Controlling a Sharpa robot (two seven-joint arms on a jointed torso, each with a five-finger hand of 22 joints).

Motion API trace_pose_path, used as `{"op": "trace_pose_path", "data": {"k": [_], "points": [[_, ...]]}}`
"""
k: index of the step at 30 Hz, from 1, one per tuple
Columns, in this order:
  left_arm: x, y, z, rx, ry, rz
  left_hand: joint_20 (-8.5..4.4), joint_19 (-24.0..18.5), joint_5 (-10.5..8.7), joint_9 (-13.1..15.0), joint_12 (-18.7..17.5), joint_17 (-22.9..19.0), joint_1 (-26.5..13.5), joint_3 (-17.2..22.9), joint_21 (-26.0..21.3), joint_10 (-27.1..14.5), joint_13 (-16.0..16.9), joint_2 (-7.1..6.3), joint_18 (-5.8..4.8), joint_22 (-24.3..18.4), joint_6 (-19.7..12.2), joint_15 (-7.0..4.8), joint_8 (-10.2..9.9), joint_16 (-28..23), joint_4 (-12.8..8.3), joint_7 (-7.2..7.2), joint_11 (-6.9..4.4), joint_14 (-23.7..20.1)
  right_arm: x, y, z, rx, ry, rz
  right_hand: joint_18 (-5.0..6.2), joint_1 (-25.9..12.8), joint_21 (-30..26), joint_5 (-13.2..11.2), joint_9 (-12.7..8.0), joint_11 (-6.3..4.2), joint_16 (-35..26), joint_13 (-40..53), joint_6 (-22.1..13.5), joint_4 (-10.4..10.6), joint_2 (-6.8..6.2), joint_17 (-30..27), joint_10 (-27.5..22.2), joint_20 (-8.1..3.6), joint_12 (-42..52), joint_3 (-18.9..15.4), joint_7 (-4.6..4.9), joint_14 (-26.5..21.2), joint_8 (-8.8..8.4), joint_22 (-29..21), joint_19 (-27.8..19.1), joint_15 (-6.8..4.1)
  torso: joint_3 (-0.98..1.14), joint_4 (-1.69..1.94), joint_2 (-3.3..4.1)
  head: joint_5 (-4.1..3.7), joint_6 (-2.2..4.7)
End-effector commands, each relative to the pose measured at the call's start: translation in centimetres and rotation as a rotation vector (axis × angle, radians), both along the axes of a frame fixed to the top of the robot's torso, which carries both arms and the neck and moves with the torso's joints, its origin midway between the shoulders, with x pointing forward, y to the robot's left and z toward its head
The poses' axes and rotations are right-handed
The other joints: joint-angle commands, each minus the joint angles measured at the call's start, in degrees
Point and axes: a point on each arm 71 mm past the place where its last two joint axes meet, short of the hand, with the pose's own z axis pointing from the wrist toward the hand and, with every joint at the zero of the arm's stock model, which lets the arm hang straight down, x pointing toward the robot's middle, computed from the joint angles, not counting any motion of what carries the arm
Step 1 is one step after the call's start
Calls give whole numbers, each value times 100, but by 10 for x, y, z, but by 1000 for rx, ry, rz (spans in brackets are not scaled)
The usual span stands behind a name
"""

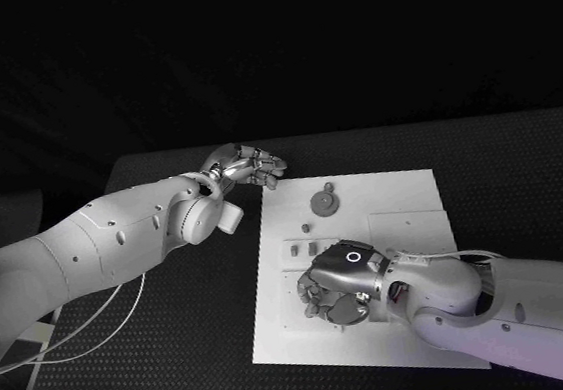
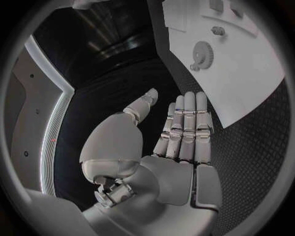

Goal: Assemble the parts on the task board

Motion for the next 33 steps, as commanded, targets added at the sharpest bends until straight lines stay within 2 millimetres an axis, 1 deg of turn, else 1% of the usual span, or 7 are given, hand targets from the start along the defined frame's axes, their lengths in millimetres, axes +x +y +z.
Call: {"op": "trace_pose_path", "data": {"k": [1, 9, 15, 23, 25, 29, 33], "points": [[0, -3, 2, -15, -5, -16, -6, 33, -2, -9, 36, 8, 3, -33, -19, -15, -9, 40, 111, -6, -41, -9, 34, -37, -1, -11, -8, 36, -2, 3, -2, -21, 12, 11, 242, 157, 39, 40, 17, -2, -30, -1, 32, 34, 84, 7, 23, -30, 27, 2, 2, 2, 19, 100, -1, -32, -3, 1, 3, -3, -7], [0, -4, 2, -15, -3, -19, -6, 34, -2, -10, 37, 13, 4, -33, -21, -14, -9, 41, 111, -5, -41, -9, 36, -41, -1, -12, -9, 37, -9, 8, -10, -42, 44, 38, 242, 152, 37, 40, 20, -1, -32, 5, 30, 34, 83, 9, 22, -28, 24, -1, 3, -1, 18, 99, -4, -31, -2, 11, 2, -13, -30], [0, -4, 1, -16, -3, -20, -6, 34, -2, -11, 37, 17, 5, -34, -23, -14, -9, 41, 111, -5, -40, -8, 37, -45, -2, -12, -9, 38, -13, 10, -15, -59, 68, 51, 242, 144, 34, 40, 23, 0, -34, 12, 29, 35, 81, 11, 20, -25, 21, -6, 5, -7, 16, 99, -11, -30, -4, 8, 0, -16, -38], [0, -4, 1, -16, -2, -21, -6, 35, -3, -12, 37, 22, 5, -35, -25, -13, -9, 41, 111, -4, -40, -8, 39, -49, -2, -12, -9, 38, -12, 8, -16, -51, 79, 37, 242, 103, 23, 40, 26, 13, -43, 27, -1, 40, 82, 17, -13, -12, -5, -22, 19, -27, -5, 99, -33, -18, -1, -2, -1, -14, -49], [0, -4, 1, -16, -2, -21, -5, 35, -3, -12, 37, 23, 5, -35, -25, -13, -10, 41, 110, -4, -40, -8, 39, -50, -2, -12, -9, 38, -11, 8, -16, -42, 87, 31, 242, 73, 17, 39, 21, 32, -47, 28, -43, 41, 48, 22, -69, -3, -42, -37, 34, -42, -33, 99, -46, 1, -1, -2, -1, -14, -49], [0, -4, 1, -16, -1, -21, -5, 35, -3, -13, 37, 25, 3, -36, -26, -13, -10, 40, 110, -4, -40, -8, 40, -52, -2, -12, -9, 38, -10, 7, -15, -5, 106, 21, 242, -17, 13, 38, -32, 116, -43, 18, -248, 56, -223, 42, -263, 19, -165, -73, 113, -72, -174, 99, -52, 81, 0, 2, -1, -18, -49], [0, -3, 1, -15, -1, -19, -5, 34, -3, -14, 37, 28, 1, -38, -27, -14, -10, 38, 110, -4, -42, -7, 39, -55, -2, -11, -8, 38, -9, 6, -14, 14, 113, 17, 242, -125, 5, 38, -84, 168, -47, 19, -425, 75, -497, 52, -381, 31, -241, -116, 197, -96, -291, 93, -51, 130, 0, 2, -1, -18, -49]]}}
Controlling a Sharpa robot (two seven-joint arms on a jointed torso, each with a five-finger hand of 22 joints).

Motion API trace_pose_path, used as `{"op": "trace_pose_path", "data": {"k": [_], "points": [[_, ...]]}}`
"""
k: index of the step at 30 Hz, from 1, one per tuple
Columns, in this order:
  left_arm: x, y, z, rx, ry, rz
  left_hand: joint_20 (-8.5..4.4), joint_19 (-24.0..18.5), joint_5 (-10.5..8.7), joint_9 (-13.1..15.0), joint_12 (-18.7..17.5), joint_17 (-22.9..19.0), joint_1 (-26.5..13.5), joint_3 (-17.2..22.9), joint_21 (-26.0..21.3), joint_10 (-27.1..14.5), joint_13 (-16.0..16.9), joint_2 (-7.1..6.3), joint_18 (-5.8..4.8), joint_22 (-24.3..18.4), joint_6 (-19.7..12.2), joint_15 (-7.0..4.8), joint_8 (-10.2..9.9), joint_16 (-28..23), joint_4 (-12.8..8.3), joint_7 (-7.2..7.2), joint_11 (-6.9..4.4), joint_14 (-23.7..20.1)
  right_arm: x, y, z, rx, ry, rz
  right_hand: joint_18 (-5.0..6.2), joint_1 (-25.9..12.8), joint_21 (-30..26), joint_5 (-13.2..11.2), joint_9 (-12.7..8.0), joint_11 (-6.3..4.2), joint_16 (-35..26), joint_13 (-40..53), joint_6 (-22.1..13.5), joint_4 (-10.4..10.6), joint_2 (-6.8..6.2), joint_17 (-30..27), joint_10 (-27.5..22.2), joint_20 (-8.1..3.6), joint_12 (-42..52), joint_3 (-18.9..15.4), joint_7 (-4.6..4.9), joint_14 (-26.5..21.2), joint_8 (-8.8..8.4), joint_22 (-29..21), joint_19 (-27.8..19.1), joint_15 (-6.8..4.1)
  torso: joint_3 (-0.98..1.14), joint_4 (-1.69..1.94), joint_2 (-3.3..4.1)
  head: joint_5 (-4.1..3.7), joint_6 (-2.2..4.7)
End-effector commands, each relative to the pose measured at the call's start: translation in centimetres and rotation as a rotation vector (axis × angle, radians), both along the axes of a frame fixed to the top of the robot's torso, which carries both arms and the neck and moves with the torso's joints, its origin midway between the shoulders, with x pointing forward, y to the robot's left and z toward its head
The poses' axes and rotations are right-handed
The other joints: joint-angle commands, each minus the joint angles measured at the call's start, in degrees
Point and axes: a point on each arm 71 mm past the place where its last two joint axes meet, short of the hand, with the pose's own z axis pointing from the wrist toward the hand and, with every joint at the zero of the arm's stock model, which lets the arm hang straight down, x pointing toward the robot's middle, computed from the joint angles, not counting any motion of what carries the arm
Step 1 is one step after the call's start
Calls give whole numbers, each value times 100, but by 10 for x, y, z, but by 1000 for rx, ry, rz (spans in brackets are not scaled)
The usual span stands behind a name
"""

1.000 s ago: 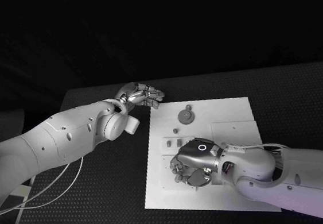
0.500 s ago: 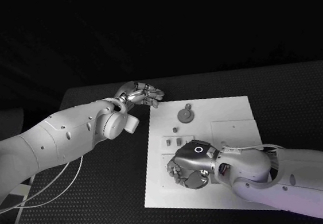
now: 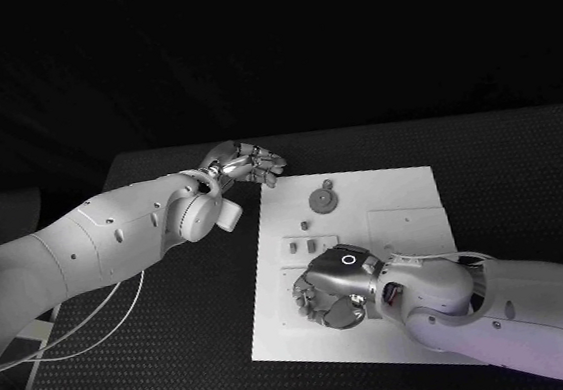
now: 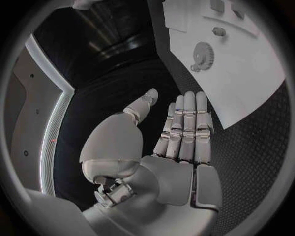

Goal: Assemble the parts on the task board

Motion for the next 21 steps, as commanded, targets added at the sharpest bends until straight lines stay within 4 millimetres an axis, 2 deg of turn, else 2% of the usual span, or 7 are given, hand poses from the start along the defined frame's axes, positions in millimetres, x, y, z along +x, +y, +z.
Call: {"op": "trace_pose_path", "data": {"k": [1, 4, 6, 11, 21], "points": [[0, -2, 1, -14, -2, -16, -4, 34, -3, -10, 36, 6, 1, -38, -28, -15, -8, 38, 110, -4, -42, -11, 40, -33, -1, -11, -8, 34, -5, 1, -5, 13, 53, 18, 218, -127, -13, 0, -65, 45, -22, 90, -100, 7, -245, 8, -126, 3, 24, -49, 36, 10, -78, 89, -28, 81, 2, 0, -2, -4, 1], [0, -2, 1, -13, -2, -15, -4, 34, -3, -10, 36, 7, 1, -38, -28, -15, -8, 38, 110, -4, -43, -11, 39, -34, -2, -11, -8, 34, -4, 0, -4, 20, 49, 12, 218, -177, -20, 0, -79, 74, -24, 82, -143, 12, -334, 12, -199, 10, -19, -75, 46, -7, -106, 88, -37, 110, 2, 0, -2, -4, 1], [0, -2, 1, -13, -2, -14, -4, 33, -3, -10, 36, 8, 1, -39, -29, -15, -8, 38, 110, -4, -43, -11, 39, -35, -2, -11, -8, 34, -4, -1, -3, 26, 46, 8, 218, -188, -34, -3, -123, 146, -21, 61, -305, 0, -437, 23, -368, 13, -114, -88, 52, -45, -198, 86, -59, 179, 1, 1, 0, -7, -1], [0, -1, 1, -13, -2, -13, -5, 33, -3, -11, 36, 12, 6, -36, -30, -16, -9, 40, 111, -4, -44, -11, 40, -38, -4, -11, -8, 34, -4, -2, -2, 41, 37, 4, 218, -93, -40, -2, -148, 214, 2, 64, -386, -14, -543, 46, -506, 21, -183, -80, 49, -98, -238, 95, -87, 246, 1, 1, 0, -7, -1], [0, -1, 1, -12, -2, -11, -5, 34, -2, -13, 36, 18, 10, -36, -33, -16, -9, 42, 111, -3, -44, -11, 42, -43, -6, -11, -8, 35, -4, -5, 1, 73, 18, -10, 218, -48, -24, -1, -148, 216, 35, 98, -365, -7, -515, 63, -497, 21, -166, -68, 97, -95, -223, 102, -72, 249, 5, 0, -1, -18, 7]]}}
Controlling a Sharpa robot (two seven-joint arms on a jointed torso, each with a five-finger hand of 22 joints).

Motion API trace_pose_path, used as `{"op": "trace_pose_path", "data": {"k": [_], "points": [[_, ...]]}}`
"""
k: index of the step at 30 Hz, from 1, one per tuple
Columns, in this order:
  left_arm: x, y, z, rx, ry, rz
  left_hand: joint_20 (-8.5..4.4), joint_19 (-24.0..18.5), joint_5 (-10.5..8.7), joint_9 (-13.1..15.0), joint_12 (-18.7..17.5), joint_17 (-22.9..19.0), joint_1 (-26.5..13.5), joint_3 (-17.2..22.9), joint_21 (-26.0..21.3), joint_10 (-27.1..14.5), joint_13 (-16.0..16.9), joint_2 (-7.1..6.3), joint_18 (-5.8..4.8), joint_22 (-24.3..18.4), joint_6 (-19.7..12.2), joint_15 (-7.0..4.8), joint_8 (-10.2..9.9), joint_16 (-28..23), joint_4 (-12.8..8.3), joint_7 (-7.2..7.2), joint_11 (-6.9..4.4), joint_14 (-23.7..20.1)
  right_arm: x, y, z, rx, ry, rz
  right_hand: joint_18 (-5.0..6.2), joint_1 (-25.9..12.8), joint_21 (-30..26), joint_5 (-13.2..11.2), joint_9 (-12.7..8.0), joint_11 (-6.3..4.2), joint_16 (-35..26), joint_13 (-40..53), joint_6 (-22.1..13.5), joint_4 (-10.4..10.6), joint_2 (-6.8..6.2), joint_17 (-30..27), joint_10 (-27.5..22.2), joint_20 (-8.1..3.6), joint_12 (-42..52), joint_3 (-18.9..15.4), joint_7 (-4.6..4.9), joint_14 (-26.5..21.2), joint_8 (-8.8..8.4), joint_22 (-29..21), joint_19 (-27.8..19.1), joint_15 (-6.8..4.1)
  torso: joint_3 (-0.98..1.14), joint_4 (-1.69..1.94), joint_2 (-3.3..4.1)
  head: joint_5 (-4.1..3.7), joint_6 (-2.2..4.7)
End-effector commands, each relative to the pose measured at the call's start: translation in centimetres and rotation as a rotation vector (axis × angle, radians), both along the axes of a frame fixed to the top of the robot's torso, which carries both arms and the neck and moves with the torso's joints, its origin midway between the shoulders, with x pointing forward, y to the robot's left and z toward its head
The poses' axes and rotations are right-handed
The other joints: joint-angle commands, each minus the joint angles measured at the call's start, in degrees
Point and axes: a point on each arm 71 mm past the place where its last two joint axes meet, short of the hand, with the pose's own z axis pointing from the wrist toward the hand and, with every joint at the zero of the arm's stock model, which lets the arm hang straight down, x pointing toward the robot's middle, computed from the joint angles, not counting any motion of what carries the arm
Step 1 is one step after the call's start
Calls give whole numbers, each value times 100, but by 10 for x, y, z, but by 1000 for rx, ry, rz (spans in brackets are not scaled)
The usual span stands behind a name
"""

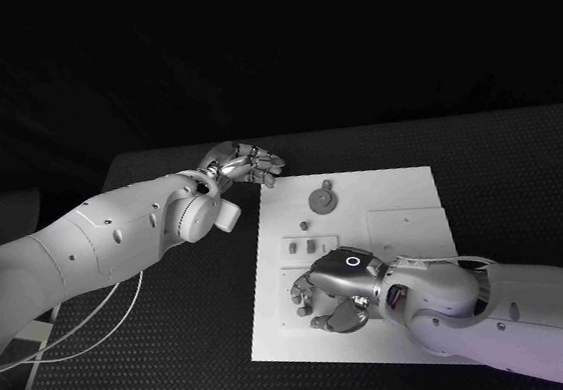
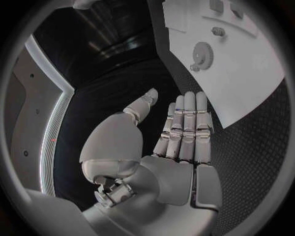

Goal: Assemble the parts on the task board

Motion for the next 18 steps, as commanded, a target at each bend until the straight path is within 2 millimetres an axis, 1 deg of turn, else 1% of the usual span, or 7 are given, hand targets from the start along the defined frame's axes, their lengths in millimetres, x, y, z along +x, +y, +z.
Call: {"op": "trace_pose_path", "data": {"k": [1, 9, 11, 14, 18], "points": [[0, -2, 1, -13, -3, -13, -5, 34, -2, -9, 36, 7, 10, -36, -33, -16, -6, 42, 110, -3, -44, -11, 20, -21, -6, -11, -8, 35, -1, 0, 2, 32, -11, 6, 222, 39, -20, -5, -3, 21, 39, 14, 16, -15, -7, 9, -13, -1, 29, 5, 68, 16, 0, 103, -6, 29, 2, -1, 0, -3, 6], [0, -2, 1, -13, -3, -13, -5, 34, -2, -10, 36, 11, 13, -35, -34, -15, -6, 43, 111, -2, -44, -11, 22, -24, -7, -11, -8, 36, -2, -1, 6, 66, -21, 1, 222, 44, -3, -6, 0, -16, 56, 74, 55, -11, -6, 13, 66, -3, 83, -2, 91, 29, 24, 106, 11, -7, 2, -5, 0, -5, 11], [0, -2, 1, -13, -3, -13, -5, 35, -2, -10, 36, 12, 13, -35, -35, -15, -6, 43, 110, -2, -44, -11, 22, -25, -7, -12, -8, 37, -2, -1, 6, 69, -20, 2, 222, 35, -2, -6, 0, -20, 56, 82, 62, -9, -19, 13, 69, -3, 87, -10, 90, 30, 28, 106, 11, -10, -1, -1, 1, -14, 16], [0, -2, 1, -13, -2, -14, -5, 35, -2, -10, 36, 14, 13, -35, -35, -15, -6, 44, 110, -2, -43, -11, 23, -26, -7, -12, -8, 37, -2, 0, 5, 59, -13, 5, 222, 7, -7, -6, -1, -12, 52, 91, 64, -5, -47, 11, 43, 2, 75, -23, 80, 17, 30, 104, -1, -4, -3, 1, 1, -15, 17], [0, -2, 1, -13, -2, -13, -5, 35, -3, -11, 36, 16, 14, -36, -36, -15, -6, 43, 110, -2, -43, -11, 24, -28, -7, -12, -8, 38, -2, 3, 4, 54, -4, 14, 222, -44, -25, -6, -9, 25, 41, 99, 46, 3, -87, 15, -52, 25, 29, -38, 53, -53, 24, 105, -59, 32, -4, -1, 2, -18, 18]]}}
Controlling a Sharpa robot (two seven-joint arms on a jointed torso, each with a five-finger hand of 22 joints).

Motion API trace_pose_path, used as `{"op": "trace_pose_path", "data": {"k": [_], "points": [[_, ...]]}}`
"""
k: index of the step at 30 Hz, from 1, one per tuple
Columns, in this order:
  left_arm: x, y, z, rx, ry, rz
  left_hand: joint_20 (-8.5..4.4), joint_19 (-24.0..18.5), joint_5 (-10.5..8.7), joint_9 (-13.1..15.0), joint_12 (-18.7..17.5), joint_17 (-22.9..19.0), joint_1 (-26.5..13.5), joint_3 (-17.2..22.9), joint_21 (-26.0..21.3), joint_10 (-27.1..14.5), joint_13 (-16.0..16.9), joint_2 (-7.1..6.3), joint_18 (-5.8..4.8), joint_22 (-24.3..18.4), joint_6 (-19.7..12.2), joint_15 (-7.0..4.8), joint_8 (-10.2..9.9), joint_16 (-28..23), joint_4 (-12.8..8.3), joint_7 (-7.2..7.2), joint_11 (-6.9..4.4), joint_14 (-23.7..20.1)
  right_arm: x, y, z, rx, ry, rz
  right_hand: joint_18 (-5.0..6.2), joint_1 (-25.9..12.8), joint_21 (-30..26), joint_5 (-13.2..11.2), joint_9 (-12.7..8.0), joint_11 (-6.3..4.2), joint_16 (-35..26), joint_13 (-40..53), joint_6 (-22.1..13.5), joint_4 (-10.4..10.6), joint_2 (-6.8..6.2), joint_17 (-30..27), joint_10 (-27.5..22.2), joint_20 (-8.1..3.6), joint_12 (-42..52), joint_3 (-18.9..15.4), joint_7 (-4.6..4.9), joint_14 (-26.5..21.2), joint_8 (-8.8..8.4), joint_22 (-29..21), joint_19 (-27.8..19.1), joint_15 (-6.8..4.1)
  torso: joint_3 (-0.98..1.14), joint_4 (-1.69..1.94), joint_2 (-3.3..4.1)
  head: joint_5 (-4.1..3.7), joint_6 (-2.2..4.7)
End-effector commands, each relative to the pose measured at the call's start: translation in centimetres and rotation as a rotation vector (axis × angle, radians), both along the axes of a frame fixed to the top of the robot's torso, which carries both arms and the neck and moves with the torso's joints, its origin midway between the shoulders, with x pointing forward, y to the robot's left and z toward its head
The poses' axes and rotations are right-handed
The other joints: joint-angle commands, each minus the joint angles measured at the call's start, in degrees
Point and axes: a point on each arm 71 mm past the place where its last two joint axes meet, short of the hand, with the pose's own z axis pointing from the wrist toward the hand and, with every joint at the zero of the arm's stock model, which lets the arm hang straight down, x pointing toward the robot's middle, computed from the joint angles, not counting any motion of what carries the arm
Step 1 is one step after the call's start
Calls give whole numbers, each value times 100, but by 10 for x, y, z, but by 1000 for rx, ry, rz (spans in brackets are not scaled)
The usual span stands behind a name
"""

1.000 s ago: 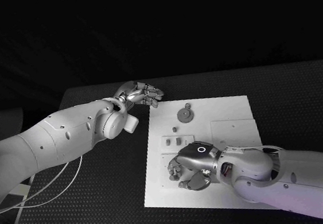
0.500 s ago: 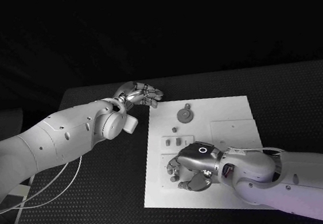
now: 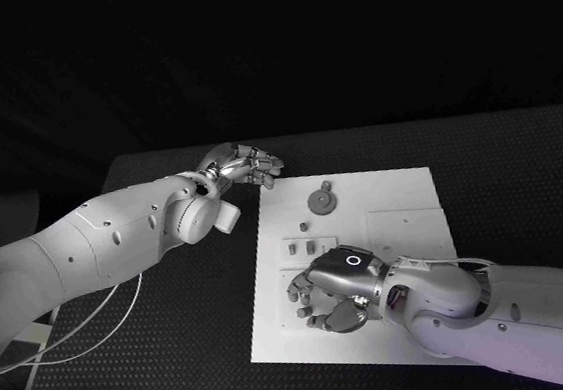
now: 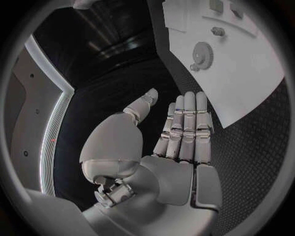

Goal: Assemble the parts on the task board

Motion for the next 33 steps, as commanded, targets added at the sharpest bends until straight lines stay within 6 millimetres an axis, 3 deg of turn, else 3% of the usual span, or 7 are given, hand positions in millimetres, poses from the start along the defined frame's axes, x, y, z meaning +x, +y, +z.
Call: {"op": "trace_pose_path", "data": {"k": [1, 14, 18, 23, 33], "points": [[0, -2, 1, -13, -3, -14, -5, 35, -3, -6, 37, 12, 14, -36, -36, -15, -7, 42, 110, -1, -43, -11, 24, -29, -7, -12, -8, 38, -2, 3, 0, 8, 8, 21, 224, -12, -26, -6, -10, 43, 16, 11, -3, 4, -53, 11, -75, 7, -36, -42, 0, -49, 25, 107, -46, 23, -5, 0, 0, -6, 2], [0, -3, 1, -14, 0, -18, -4, 36, -3, -8, 37, 19, 13, -38, -39, -14, -7, 45, 109, 0, -42, -10, 27, -34, -5, -12, -8, 39, -2, 12, -1, 0, 9, 41, 224, 23, -2, -5, 36, 49, 62, 68, 208, -11, 27, 36, -91, 18, -27, -20, -41, -107, 147, 117, -83, 30, -5, 11, 3, -16, -10], [0, -3, 1, -14, 1, -18, -4, 37, -3, -8, 37, 21, 11, -38, -39, -13, -7, 46, 109, 0, -42, -10, 27, -36, -4, -12, -8, 40, -1, 13, -1, -2, 0, 41, 224, 109, 12, -5, 64, 42, 79, 97, 330, -23, 154, 41, -89, 16, -19, 12, -88, -119, 212, 119, -96, 24, -2, 7, 4, -11, -19], [0, -3, 1, -14, 2, -20, -4, 37, -3, -9, 37, 24, 9, -40, -40, -14, -7, 47, 109, 0, -42, -10, 28, -39, -2, -12, -8, 40, -1, 12, -1, 1, -14, 37, 224, 263, 39, -5, 103, -3, 100, 156, 477, -38, 411, 43, 6, 9, 40, 79, -156, -113, 286, 121, -99, -18, -3, 5, 1, -10, -20], [0, -3, 1, -14, 3, -19, -3, 37, -3, -11, 37, 29, 5, -42, -42, -14, -7, 47, 108, 1, -44, -9, 28, -44, 0, -11, -8, 40, 0, 11, -1, -6, -23, 34, 224, 518, 89, -4, 184, -116, 107, 283, 734, -46, 600, 34, 249, -7, 174, 137, -257, -88, 409, 121, -115, -128, 0, 1, 2, -6, -28]]}}
